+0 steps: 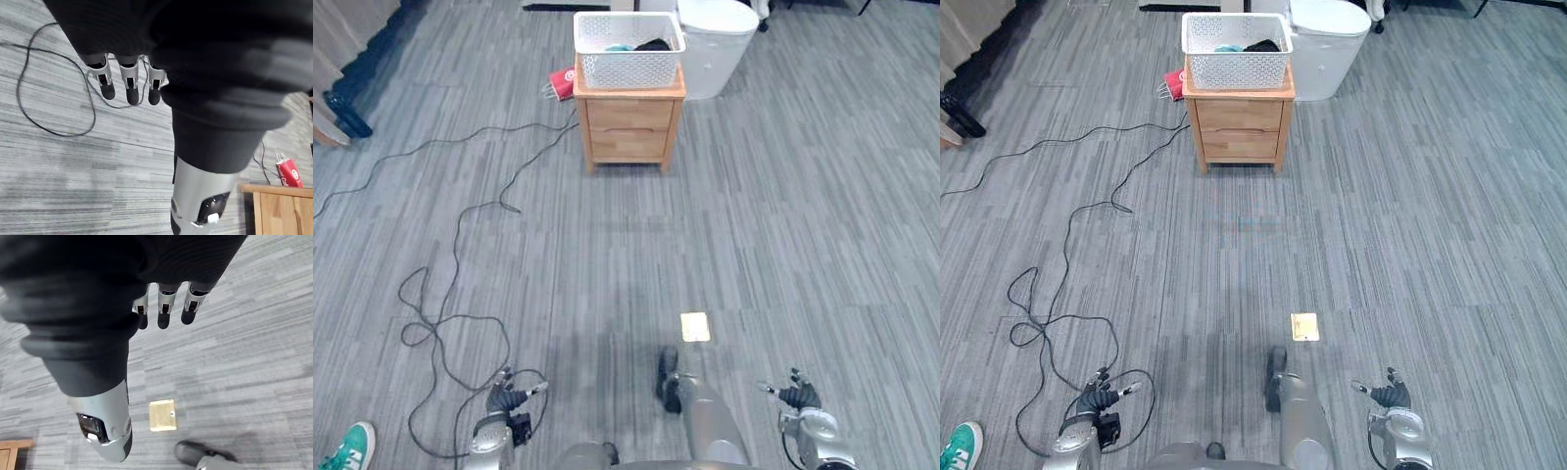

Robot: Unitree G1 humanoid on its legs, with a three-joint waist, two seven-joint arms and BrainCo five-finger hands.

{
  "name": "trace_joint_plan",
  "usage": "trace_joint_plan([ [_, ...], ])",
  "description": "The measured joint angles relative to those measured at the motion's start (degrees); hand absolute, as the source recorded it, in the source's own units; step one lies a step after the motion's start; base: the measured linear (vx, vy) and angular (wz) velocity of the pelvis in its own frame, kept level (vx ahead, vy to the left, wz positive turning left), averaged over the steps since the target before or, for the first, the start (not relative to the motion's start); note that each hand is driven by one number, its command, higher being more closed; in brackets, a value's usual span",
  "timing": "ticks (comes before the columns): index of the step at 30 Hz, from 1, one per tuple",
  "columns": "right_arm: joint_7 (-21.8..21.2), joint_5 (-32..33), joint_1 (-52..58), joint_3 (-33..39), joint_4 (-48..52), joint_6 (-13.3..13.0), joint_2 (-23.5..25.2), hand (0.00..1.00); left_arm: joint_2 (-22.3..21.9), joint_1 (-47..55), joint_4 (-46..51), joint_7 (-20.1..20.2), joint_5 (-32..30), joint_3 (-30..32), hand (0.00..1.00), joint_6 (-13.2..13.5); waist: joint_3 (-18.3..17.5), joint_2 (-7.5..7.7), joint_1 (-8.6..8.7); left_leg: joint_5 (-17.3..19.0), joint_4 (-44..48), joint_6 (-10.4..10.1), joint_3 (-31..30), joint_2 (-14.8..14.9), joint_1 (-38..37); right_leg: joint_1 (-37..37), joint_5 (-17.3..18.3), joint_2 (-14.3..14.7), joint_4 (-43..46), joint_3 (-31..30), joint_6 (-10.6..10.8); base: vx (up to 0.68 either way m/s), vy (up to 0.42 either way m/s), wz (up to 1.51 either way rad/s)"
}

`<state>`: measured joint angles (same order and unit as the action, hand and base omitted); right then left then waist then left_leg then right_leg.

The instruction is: Pick up the laundry basket with both hands and put the clothes into the washing machine.

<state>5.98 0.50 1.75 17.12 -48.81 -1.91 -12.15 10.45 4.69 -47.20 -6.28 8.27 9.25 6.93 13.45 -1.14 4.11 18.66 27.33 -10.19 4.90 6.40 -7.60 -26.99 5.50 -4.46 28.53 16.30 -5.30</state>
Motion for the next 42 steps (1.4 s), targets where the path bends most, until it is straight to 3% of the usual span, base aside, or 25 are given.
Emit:
trace_joint_plan([
  [1, -0.05, 0.00, 0.13, -0.04, 1.44, 0.04, 0.36, 0.00, -0.80, 0.10, 0.02, 0.09, 0.00, 0.64, 0.00, -0.02, 0.39, -1.23, -0.11, -6.73, 13.31, -1.11, 0.07, 2.90, 4.78, 3.90, 2.60, 1.55, -0.76, 0.75, -0.66, 0.72, -0.283, 0.11],
  [2, -0.04, 0.00, 0.17, -0.16, 2.14, 0.06, 0.65, 0.00, -1.21, 0.51, 0.29, 0.13, 0.00, 1.15, 0.00, -0.03, 0.39, -1.70, -0.30, -8.58, 20.34, -1.29, 0.54, 4.75, 7.41, 6.44, 3.32, 2.69, -1.90, 0.87, -1.17, 0.70, -0.258, -0.03],
  [3, -0.04, 0.07, 0.16, -0.32, 3.63, -0.09, 1.79, 0.00, -1.43, 1.30, 1.16, 0.13, 0.00, 1.78, 0.00, -0.07, 0.48, -1.78, -0.65, -8.30, 32.57, -0.62, 2.91, 8.39, 11.27, 12.25, 4.21, 4.85, -4.86, 0.65, -2.06, 0.52, -0.180, -0.14],
  [5, 0.17, 0.30, 0.27, -0.27, 5.47, -0.26, 2.85, 0.00, -1.57, 1.61, 2.87, 0.14, 0.02, 1.83, 0.00, -0.10, 1.06, -0.43, -2.06, -6.37, 41.47, 2.71, 6.52, 10.34, 16.00, 20.51, 4.97, 5.96, -9.47, -1.52, -2.02, 0.58, -0.164, -0.23],
  [7, 0.23, 1.16, 0.25, -0.29, 7.02, -0.27, 2.97, 0.00, -2.44, 1.61, 5.16, 0.13, 0.04, 2.52, 0.00, -0.02, 1.04, 0.05, -3.68, -5.23, 42.13, 4.58, 9.52, 10.65, 22.05, 26.44, 5.17, 6.33, -14.25, -3.17, -2.00, 0.50, -0.101, -0.38],
  [9, 0.27, 1.29, -0.05, -0.34, 8.05, -0.06, 3.34, 0.00, -2.86, 1.68, 6.24, 0.13, 0.03, 2.75, 0.00, 0.05, 1.02, -0.09, -5.22, -4.35, 31.17, 6.05, 12.90, 10.27, 29.72, 32.98, 5.62, 6.72, -20.59, -5.00, -1.15, 0.45, -0.004, -0.39],
  [11, 0.27, 1.29, -0.02, -0.42, 8.14, -0.05, 3.51, 0.00, -3.31, 2.16, 6.25, 0.15, 0.03, 2.73, 0.00, -0.02, 1.03, 0.33, -5.51, -4.62, 16.21, 5.63, 14.33, 8.26, 30.93, 36.41, 6.49, 6.08, -22.91, -5.86, 0.23, 0.54, 0.097, -0.35],
  [12, 0.40, 1.27, 0.19, 0.08, 8.02, -0.07, 3.52, 0.00, -4.16, 2.93, 6.20, 0.15, 0.03, 2.81, 0.00, -0.12, 1.11, 0.64, -6.14, -6.79, 0.30, 4.77, 14.07, 6.04, 30.72, 39.40, 7.60, 5.23, -24.99, -6.88, 1.92, 0.62, 0.170, -0.44],
  [14, 0.60, 1.19, 0.75, -0.05, 7.16, -0.12, 2.99, 0.00, -5.08, 4.00, 5.96, 0.14, 0.03, 2.80, 0.00, -0.14, 0.31, -0.17, -6.60, -10.46, -11.54, 4.92, 13.58, 4.63, 30.58, 42.41, 9.82, 4.61, -26.56, -8.37, 4.31, 0.54, 0.224, -0.45],
  [15, 0.61, 1.18, 0.73, -0.04, 6.57, -0.12, 2.93, 0.00, -5.07, 4.20, 5.76, 0.14, 0.03, 2.81, 0.00, -0.15, 0.21, -0.15, -6.60, -12.86, -11.62, 5.94, 13.30, 4.35, 30.74, 43.12, 10.65, 4.17, -26.52, -8.71, 4.86, 0.58, 0.297, -0.39],
  [16, 0.57, 1.04, 1.27, -0.12, 4.22, 0.01, 3.34, 0.00, -4.72, 4.89, 4.25, 0.12, 0.00, 3.13, 0.00, -0.23, -1.66, 1.09, -6.61, -17.41, -8.59, 8.04, 12.43, 2.32, 31.02, 43.50, 13.36, 1.27, -23.98, -9.58, 6.19, 0.64, 0.321, -0.31],
  [18, 0.52, 0.48, 1.41, 0.01, 1.96, 0.05, 3.92, 0.00, -5.24, 5.43, 2.75, 0.24, -0.03, 3.44, 0.00, -0.24, -2.31, 2.72, -6.49, -15.51, -2.54, 12.17, 12.78, 0.15, 29.99, 38.06, 15.16, -2.50, -5.08, -10.28, 9.53, 0.79, 0.377, -0.26],
  [19, 0.41, -0.35, 2.21, -0.09, 1.03, 0.06, 4.95, 0.00, -4.52, 5.20, 0.97, 0.43, 0.00, 3.23, 0.00, -0.36, -2.88, 4.60, -5.61, -12.27, -1.11, 13.71, 12.62, -1.66, 27.71, 31.56, 11.07, -5.97, 12.30, -10.39, 13.74, 0.64, 0.280, 0.16],
  [20, 0.33, -0.61, 2.37, -0.21, 0.46, 0.12, 5.38, 0.00, -3.99, 5.08, 0.47, 0.44, 0.00, 2.73, 0.00, -0.45, -3.14, 5.30, -4.71, -10.86, -0.62, 14.05, 12.27, -2.62, 26.63, 28.25, 6.95, -7.40, 20.43, -10.68, 14.72, 0.51, 0.191, 0.49],
  [22, 0.28, -0.96, 2.46, -1.72, -0.05, 0.42, 5.52, 0.00, -3.23, 4.23, 0.00, 0.76, -0.02, 1.55, 0.00, -1.01, -2.92, 5.75, -3.64, -7.61, -1.08, 15.18, 11.32, -4.14, 20.27, 20.40, 7.50, -8.88, 36.45, -11.50, 12.52, 0.61, 0.144, 0.48],
  [24, 0.24, -1.08, 2.26, -3.44, 0.42, 0.25, 5.58, 0.00, -3.20, 3.43, -0.05, 0.88, -0.02, 1.53, 0.00, -1.06, -2.33, 4.65, -3.16, -6.76, -4.93, 15.02, 10.60, -4.49, 13.35, 16.34, 8.97, -8.63, 36.00, -9.65, 10.08, 0.65, 0.100, 0.31],
  [28, 0.10, -1.05, 1.49, -3.94, 1.40, -0.14, 5.47, 0.00, -2.81, 0.72, -0.04, 1.08, -0.03, 1.55, 0.00, -0.82, -1.99, 4.02, -2.75, -6.14, -11.86, 13.84, 9.56, -3.98, 3.88, 11.07, 10.30, -6.16, 10.83, -2.62, 9.25, 0.44, -0.049, 0.34],
  [30, 0.09, -1.06, 1.30, -3.82, 1.39, -0.03, 5.63, 0.00, -2.21, 0.81, -0.78, 1.21, -0.07, 1.58, 0.00, -0.95, -2.14, 4.82, -2.19, -4.00, -13.55, 10.39, 9.68, -3.88, 0.97, 10.55, 1.89, -4.23, -8.03, -2.06, 7.77, 0.43, -0.138, 0.29],
  [32, 0.10, -1.07, 2.17, -3.38, 1.52, 0.00, 5.42, 0.00, -2.69, 1.32, -0.97, 1.23, -0.11, 1.58, 0.00, -1.07, -2.55, 5.06, -1.88, -2.87, -14.01, 8.55, 9.26, -3.39, -1.33, 11.76, -5.78, -3.07, -8.88, -3.37, 5.00, 0.39, -0.174, 0.16],
  [33, 0.08, -1.07, 3.40, -2.79, 2.76, 0.28, 5.05, 0.00, -3.85, 1.84, -1.38, 1.35, -0.64, 1.69, 0.00, -1.09, -3.10, 3.08, -2.62, -2.58, -13.36, 7.44, 9.44, -1.41, -2.31, 11.58, -2.39, -1.42, -6.86, -3.02, 3.91, 0.47, -0.212, 0.02],
  [34, 0.08, -1.08, 3.53, -2.30, 3.49, 0.32, 5.25, 0.00, -4.07, 2.06, -1.45, 1.33, -1.01, 1.79, 0.00, -1.15, -2.98, 2.74, -2.60, -2.70, -10.70, 7.20, 9.35, -0.74, -1.20, 11.75, -1.44, -1.40, -6.46, -2.43, 3.73, 0.51, -0.275, 0.11],
  [36, 0.11, -1.05, 5.44, -2.10, 7.58, 0.71, 5.31, 0.00, -6.05, 1.60, -1.15, 1.32, -1.78, 3.00, 0.00, -1.39, -2.20, 0.97, -1.89, -5.57, 12.87, 3.41, 9.17, 5.63, 7.70, 16.27, 1.04, 0.35, -7.21, -0.53, 2.18, 0.38, -0.260, 0.28],
  [38, 0.24, -0.90, 6.48, -2.43, 9.54, 0.69, 5.68, 0.00, -7.07, 3.19, -0.10, 1.36, -1.72, 2.95, 0.00, -1.44, -2.27, 0.38, -2.76, -5.90, 26.00, 3.11, 9.42, 10.53, 11.94, 21.33, 2.81, 2.71, -8.61, -0.66, 1.07, 0.36, -0.163, -0.25],
  [40, 0.35, -0.37, 6.55, -2.40, 10.96, 0.59, 6.16, 0.00, -7.29, 3.36, 0.48, 1.40, -1.60, 2.74, 0.00, -1.55, -3.03, 1.34, -3.37, -5.04, 25.91, 4.38, 9.56, 10.84, 14.50, 23.61, 3.86, 3.02, -10.13, -1.46, 0.75, 0.33, -0.121, -0.29],
  [42, 0.47, -0.05, 5.58, -2.00, 12.45, 0.55, 6.16, 0.00, -7.50, 3.28, 3.48, 1.36, -1.44, 2.95, 0.00, -1.48, -3.37, 0.93, -4.04, -4.44, 16.21, 5.34, 9.39, 9.94, 17.41, 24.69, 3.63, 3.70, -12.07, -2.69, 1.25, 0.30, -0.033, -0.32],
])
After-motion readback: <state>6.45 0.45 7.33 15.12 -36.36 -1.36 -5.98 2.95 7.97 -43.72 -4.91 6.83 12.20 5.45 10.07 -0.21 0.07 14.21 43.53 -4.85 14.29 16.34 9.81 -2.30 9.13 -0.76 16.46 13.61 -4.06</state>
